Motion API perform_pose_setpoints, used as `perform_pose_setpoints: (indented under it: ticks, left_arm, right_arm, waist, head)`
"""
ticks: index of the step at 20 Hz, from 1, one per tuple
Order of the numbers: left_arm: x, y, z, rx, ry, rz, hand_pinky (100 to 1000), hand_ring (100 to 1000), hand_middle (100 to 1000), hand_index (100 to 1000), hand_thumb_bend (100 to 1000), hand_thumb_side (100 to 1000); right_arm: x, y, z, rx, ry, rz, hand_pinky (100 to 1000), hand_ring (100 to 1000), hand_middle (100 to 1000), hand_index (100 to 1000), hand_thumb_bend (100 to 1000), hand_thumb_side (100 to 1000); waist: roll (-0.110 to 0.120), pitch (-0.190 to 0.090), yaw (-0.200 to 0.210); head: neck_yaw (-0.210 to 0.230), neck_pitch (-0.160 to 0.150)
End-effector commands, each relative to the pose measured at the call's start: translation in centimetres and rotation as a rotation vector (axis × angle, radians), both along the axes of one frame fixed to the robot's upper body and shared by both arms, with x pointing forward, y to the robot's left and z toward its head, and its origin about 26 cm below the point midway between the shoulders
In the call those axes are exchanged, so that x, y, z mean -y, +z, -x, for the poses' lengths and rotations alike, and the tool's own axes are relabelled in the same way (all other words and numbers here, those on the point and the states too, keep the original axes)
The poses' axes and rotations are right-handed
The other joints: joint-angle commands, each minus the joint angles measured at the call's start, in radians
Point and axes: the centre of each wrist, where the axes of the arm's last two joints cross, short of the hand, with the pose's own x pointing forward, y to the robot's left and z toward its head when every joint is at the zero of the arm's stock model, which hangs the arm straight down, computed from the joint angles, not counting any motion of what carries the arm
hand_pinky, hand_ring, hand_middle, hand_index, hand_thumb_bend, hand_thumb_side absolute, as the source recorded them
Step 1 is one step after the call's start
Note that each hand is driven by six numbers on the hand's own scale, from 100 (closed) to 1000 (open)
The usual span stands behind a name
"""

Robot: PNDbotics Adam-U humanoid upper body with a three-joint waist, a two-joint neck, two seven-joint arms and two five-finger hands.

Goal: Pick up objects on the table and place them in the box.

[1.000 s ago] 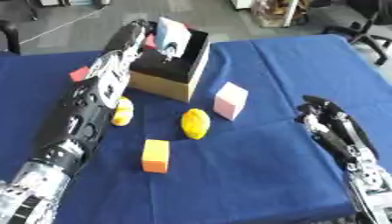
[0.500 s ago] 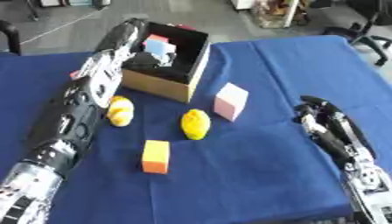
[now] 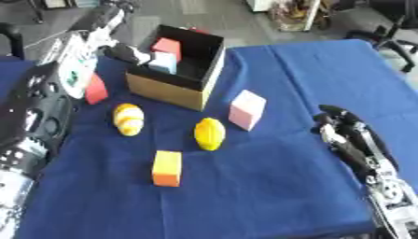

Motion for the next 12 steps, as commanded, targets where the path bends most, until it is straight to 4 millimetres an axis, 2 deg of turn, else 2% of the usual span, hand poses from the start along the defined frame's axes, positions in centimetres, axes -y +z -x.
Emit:
perform_pose_setpoints:
  ticks: [1, 6, 9, 12]
  left_arm:
    - [-2.8, 2.5, 0.0, -0.014, 0.041, -0.090, 850, 807, 870, 979, 569, 228]
    - [-5.4, 0.0, -0.4, -0.175, 0.153, -0.136, 837, 792, 844, 968, 575, 343]
    - [-6.5, -1.8, -0.5, -0.239, 0.213, -0.131, 831, 780, 830, 953, 564, 374]
    - [-7.0, -3.0, -0.5, -0.274, 0.250, -0.124, 826, 772, 823, 948, 535, 369]
  right_arm:
    - [0.7, 0.7, -0.1, 0.021, -0.007, 0.028, 736, 620, 660, 820, 100, 410]
    - [0.6, 0.8, -0.2, 0.023, -0.003, 0.031, 736, 620, 661, 820, 100, 407]
    - [0.7, 0.8, -0.2, 0.023, -0.005, 0.030, 736, 620, 661, 820, 100, 407]
    - [0.7, 0.8, -0.2, 0.024, -0.007, 0.029, 736, 620, 661, 820, 100, 407]
  waist:
    - [0.017, -0.019, 0.001]
    - [0.015, -0.022, 0.003]
    - [0.012, -0.021, 0.000]
    - [0.011, -0.018, 0.000]
  head:
    - [-0.004, 0.002]
    - [0.015, -0.004]
    - [0.037, -0.008]
    - [0.043, -0.007]
